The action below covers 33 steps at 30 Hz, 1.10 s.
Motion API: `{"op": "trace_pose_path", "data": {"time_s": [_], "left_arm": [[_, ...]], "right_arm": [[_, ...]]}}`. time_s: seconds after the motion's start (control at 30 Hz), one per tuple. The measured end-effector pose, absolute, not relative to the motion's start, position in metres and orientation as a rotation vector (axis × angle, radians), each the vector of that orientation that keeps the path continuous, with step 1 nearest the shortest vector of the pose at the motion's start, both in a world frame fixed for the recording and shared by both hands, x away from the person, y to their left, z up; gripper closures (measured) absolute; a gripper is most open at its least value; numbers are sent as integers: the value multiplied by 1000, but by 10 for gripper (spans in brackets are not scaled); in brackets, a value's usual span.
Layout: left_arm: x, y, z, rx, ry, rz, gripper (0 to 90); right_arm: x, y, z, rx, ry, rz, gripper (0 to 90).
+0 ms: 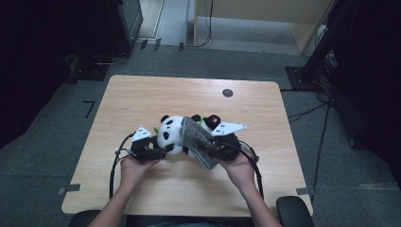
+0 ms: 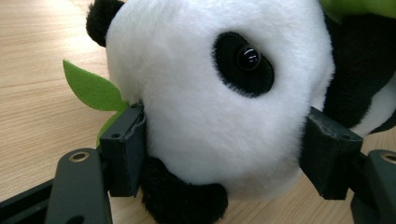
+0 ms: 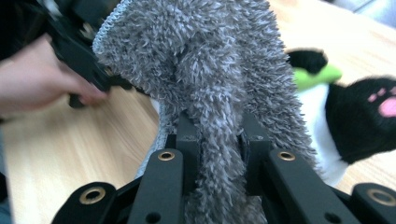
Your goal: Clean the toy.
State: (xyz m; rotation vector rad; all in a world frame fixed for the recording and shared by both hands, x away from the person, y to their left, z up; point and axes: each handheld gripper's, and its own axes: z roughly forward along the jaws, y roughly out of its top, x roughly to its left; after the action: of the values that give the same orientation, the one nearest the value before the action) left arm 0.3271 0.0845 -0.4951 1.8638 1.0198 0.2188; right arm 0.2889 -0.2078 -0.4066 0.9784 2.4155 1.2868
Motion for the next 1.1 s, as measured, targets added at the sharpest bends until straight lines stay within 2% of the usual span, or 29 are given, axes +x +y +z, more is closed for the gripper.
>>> {"op": "trace_pose_path", "data": {"time_s": [0.6, 0.87, 1.1], "left_arm": [[328, 85, -497, 1865, 993, 232, 265], [328, 85, -496, 1855, 998, 230, 266], [328, 85, -496, 1856, 997, 236, 266]], "right_arm": [[292, -261, -440, 1178, 2367, 1187, 763], [292, -261, -422, 1145, 2336, 1267, 764], [301, -238, -395, 1023, 2341, 1330, 762]]}}
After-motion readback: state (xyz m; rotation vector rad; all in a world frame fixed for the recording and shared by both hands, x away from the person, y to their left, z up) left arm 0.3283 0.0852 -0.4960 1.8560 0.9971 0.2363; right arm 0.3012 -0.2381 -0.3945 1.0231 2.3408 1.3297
